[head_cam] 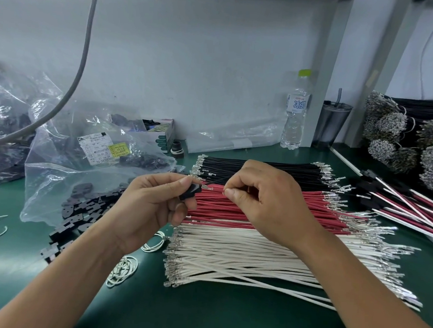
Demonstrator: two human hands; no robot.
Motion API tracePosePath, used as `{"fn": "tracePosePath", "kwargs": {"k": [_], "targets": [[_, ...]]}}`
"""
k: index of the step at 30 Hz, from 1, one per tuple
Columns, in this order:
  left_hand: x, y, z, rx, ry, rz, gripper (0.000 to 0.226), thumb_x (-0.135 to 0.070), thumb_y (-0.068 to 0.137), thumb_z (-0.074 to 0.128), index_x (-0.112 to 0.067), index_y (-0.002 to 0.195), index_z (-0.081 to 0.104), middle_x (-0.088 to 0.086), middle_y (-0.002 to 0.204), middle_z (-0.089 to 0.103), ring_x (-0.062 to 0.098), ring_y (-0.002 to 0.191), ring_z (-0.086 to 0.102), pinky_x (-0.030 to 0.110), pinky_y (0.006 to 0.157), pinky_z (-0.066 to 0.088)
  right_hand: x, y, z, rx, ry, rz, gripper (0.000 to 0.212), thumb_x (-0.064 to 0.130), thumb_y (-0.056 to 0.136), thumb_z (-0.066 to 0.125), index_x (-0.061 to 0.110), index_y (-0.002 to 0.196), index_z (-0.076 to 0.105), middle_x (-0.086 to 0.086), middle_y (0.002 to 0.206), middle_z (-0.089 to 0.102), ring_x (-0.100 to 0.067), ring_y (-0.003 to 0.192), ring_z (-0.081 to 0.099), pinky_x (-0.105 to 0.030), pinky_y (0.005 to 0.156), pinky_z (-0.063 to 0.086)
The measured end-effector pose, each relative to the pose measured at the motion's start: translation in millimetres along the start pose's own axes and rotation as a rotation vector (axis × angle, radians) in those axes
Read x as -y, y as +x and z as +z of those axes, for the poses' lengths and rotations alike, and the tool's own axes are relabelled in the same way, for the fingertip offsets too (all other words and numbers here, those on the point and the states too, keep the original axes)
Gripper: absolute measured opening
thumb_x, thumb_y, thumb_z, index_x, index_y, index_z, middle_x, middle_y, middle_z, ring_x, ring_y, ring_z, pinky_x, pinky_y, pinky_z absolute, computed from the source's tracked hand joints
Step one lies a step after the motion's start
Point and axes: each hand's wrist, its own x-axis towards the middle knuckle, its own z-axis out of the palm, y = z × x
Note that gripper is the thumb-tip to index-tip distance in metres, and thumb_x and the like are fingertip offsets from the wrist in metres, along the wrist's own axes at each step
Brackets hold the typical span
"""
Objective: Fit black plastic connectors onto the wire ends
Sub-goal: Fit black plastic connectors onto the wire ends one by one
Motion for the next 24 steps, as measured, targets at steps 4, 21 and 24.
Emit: {"fn": "tracePosePath", "kwargs": {"k": [4,21,24], "targets": [[-0.1,-0.3,0.8,-0.002,-0.006,-0.006,0.019,-0.019,0.086,0.069,-0.005,0.094,0.08,0.015,0.068,0.067,0.017,0.047,0.054,0.022,0.045,0.047,-0.9,-0.5,-3.2,0.01,0.028,-0.013,0.013,0.019,0.089,0.072,0.028,0.079,0.072,0.017,0.079,0.06,-0.007,0.077,0.058,-0.036,0.071,0.051],[-1.5,0.0,-0.1,-0.021,0.014,0.003,0.02,-0.02,0.086,0.069,-0.006,0.094,0.08,0.015,0.068,0.067,0.017,0.047,0.054,0.022,0.046,0.047,0.7,-0.9,-0.1,-0.005,0.09,0.031,0.009,0.019,0.089,0.072,0.024,0.081,0.073,0.014,0.082,0.064,-0.008,0.079,0.061,-0.04,0.075,0.052],[-1.3,-0.6,0.2,-0.018,0.016,-0.004,0.02,-0.02,0.086,0.069,-0.006,0.094,0.08,0.015,0.069,0.067,0.017,0.047,0.054,0.022,0.046,0.047,0.3,-0.8,-1.0,-0.01,0.095,0.039,0.01,0.02,0.09,0.072,0.024,0.081,0.073,0.014,0.081,0.064,-0.008,0.078,0.061,-0.039,0.076,0.053]]}}
